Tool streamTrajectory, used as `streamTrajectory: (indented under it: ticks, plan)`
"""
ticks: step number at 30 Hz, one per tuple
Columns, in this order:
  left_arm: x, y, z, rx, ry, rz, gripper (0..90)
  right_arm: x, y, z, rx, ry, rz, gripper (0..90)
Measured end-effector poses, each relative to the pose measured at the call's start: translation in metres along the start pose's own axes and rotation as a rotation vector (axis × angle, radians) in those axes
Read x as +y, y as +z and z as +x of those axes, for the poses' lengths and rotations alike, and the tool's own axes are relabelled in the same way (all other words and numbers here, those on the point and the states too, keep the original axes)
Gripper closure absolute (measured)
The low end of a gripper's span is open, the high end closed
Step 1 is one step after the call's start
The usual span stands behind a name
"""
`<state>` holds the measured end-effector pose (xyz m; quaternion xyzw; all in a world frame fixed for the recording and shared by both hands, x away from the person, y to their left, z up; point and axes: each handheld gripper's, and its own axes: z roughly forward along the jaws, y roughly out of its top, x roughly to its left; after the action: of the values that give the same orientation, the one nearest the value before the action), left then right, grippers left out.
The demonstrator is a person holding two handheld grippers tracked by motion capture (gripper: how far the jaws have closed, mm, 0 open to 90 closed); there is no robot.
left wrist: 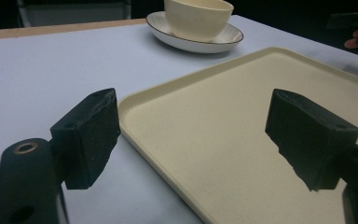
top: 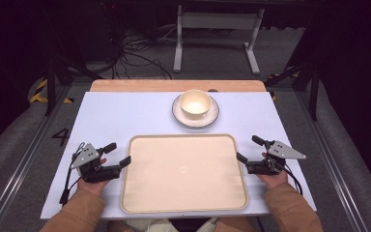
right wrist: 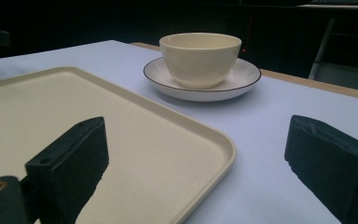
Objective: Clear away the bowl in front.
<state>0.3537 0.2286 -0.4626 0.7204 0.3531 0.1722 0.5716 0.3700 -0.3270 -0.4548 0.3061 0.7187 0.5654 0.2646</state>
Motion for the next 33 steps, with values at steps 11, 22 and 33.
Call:
streamTrajectory:
  ticks: [11,22,33]
  plan:
    - [0.005,0.001,-0.001,-0.001,-0.049,0.046,15.7,0.0,0.0,-0.001,-0.012,0.012,0.0,4.1]
    - [0.015,0.001,-0.007,-0.007,0.019,0.009,13.5,0.0,0.0,0.0,-0.016,0.011,0.0,3.7]
    - [0.026,-0.003,-0.01,-0.027,0.006,-0.023,12.8,-0.001,0.0,0.0,-0.017,0.013,-0.001,3.6]
